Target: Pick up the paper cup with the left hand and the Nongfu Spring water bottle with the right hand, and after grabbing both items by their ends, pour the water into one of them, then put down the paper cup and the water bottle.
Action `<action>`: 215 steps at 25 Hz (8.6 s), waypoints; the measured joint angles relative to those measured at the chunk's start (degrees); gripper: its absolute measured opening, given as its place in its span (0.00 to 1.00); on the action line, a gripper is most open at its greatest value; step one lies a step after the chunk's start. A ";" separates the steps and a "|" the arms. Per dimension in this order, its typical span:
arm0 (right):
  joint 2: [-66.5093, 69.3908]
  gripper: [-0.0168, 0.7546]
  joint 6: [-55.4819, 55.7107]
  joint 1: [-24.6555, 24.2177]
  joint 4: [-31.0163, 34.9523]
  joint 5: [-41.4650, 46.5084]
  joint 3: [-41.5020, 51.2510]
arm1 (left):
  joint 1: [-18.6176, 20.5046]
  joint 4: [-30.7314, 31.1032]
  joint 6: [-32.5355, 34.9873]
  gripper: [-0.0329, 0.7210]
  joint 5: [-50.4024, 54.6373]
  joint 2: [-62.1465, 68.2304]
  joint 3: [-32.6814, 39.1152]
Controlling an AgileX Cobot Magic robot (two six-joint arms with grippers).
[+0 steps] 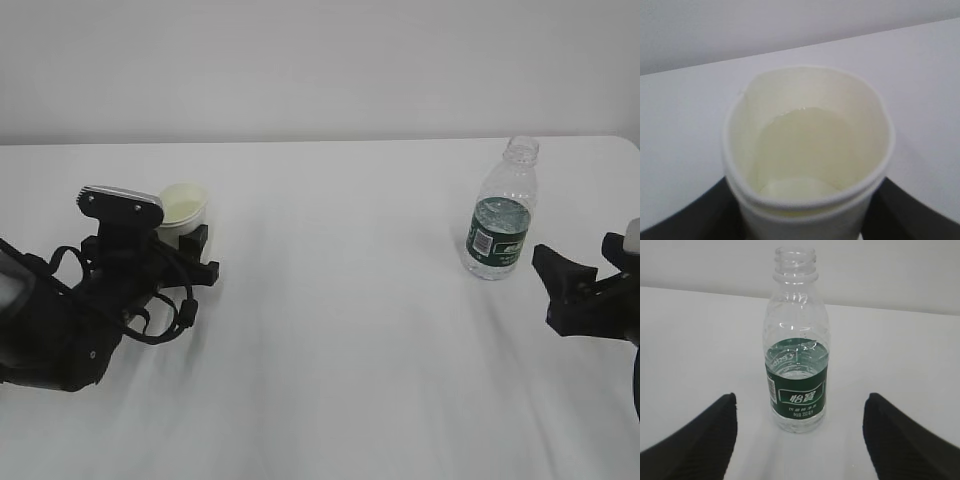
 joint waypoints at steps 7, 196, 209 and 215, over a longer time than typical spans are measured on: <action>0.00 0.79 0.00 0.00 0.00 0.00 0.00 | 0.00 0.00 0.00 0.64 0.00 0.00 0.00; -71.92 0.74 3.37 0.00 -7.09 104.56 -35.41 | 16.37 -6.93 13.52 0.72 94.53 -99.71 -3.80; -74.15 0.74 3.07 0.00 -4.76 114.07 -35.43 | 16.37 9.21 -2.52 0.72 106.88 -106.28 -10.87; -76.91 0.74 0.94 0.00 -2.87 117.80 -36.86 | 16.37 12.21 -5.57 0.72 114.36 -111.88 -10.95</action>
